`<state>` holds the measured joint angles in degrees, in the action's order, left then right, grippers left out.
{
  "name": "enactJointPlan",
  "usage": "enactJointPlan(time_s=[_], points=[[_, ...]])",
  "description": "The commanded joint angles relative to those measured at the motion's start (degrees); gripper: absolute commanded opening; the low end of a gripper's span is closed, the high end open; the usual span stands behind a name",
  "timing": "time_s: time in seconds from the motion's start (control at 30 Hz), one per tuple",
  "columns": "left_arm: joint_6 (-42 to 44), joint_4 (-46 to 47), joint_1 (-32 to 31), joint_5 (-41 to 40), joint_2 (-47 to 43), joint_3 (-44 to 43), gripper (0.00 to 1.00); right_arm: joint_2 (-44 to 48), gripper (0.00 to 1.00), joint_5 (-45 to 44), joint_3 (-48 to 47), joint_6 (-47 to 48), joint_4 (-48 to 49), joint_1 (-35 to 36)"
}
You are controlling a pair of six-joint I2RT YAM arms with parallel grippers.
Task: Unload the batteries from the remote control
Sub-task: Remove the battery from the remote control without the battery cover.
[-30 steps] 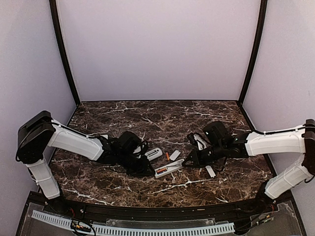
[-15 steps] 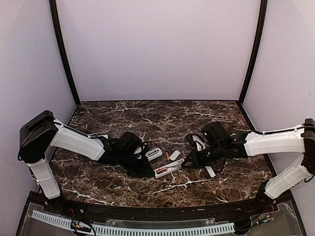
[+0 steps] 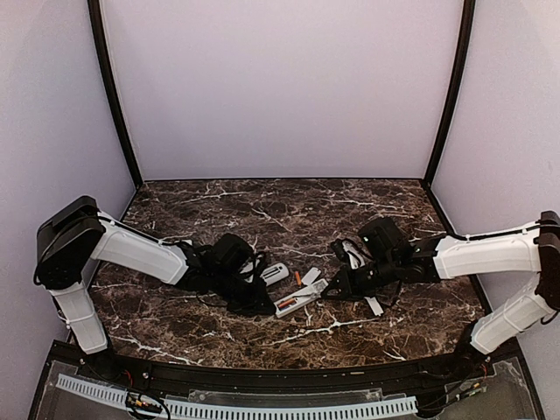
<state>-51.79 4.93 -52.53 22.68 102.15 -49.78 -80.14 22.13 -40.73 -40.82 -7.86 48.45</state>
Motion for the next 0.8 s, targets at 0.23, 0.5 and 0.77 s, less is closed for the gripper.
enactJointPlan(time_s=[0.23,0.5,0.77], points=[[1.5,-2.7,0.2,-1.0,1.4,-1.3,0.08,0.9,0.00,5.6,2.0,-3.5,5.9,0.7],[1.9,-3.3,0.2,-1.2,1.5,-1.9,0.07,1.0,0.00,7.0,2.2,-4.8,7.6,0.7],[2.3,-4.1,0.2,-1.8,1.4,-2.0,0.06,1.4,0.00,7.6,2.0,-5.1,7.6,0.7]])
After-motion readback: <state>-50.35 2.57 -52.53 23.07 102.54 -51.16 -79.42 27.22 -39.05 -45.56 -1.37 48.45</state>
